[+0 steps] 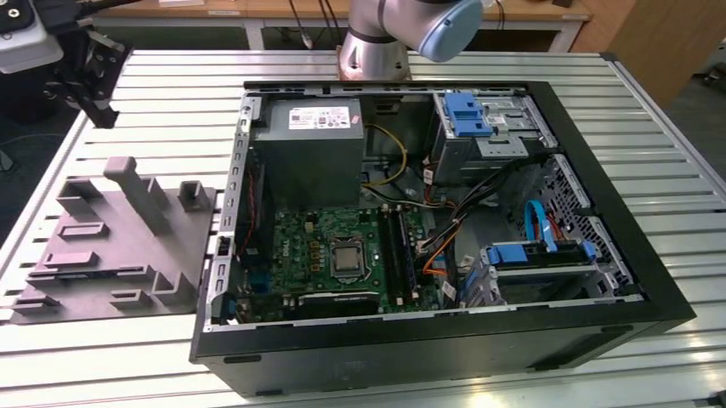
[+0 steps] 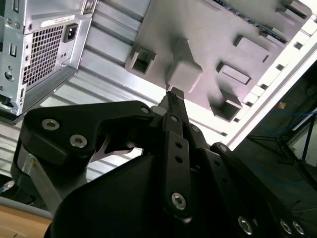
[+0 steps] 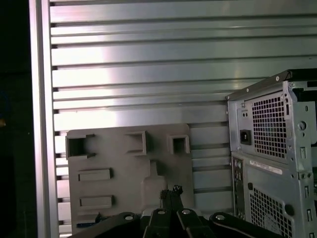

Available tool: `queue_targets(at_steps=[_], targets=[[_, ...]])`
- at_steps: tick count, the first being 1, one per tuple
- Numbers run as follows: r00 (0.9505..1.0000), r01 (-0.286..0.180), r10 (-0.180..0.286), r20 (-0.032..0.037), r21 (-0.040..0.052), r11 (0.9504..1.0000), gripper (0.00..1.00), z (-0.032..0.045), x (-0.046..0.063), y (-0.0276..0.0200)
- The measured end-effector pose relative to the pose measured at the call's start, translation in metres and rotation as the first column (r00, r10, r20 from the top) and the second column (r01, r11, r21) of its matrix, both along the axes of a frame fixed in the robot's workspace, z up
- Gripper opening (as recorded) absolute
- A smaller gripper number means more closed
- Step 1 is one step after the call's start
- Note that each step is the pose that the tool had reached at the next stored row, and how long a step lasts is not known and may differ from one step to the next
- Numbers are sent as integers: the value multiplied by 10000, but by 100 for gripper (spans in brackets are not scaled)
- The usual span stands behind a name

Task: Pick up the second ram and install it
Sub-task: 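Reach for the second ram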

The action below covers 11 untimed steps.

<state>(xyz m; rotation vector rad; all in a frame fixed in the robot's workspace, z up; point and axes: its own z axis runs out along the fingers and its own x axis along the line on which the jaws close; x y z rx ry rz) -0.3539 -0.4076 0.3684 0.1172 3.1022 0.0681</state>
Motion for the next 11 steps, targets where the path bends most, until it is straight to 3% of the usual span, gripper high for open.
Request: queue_targets(at_steps=[11], targets=[[10000, 0, 0, -3, -1, 10000, 10, -57, -93, -221]])
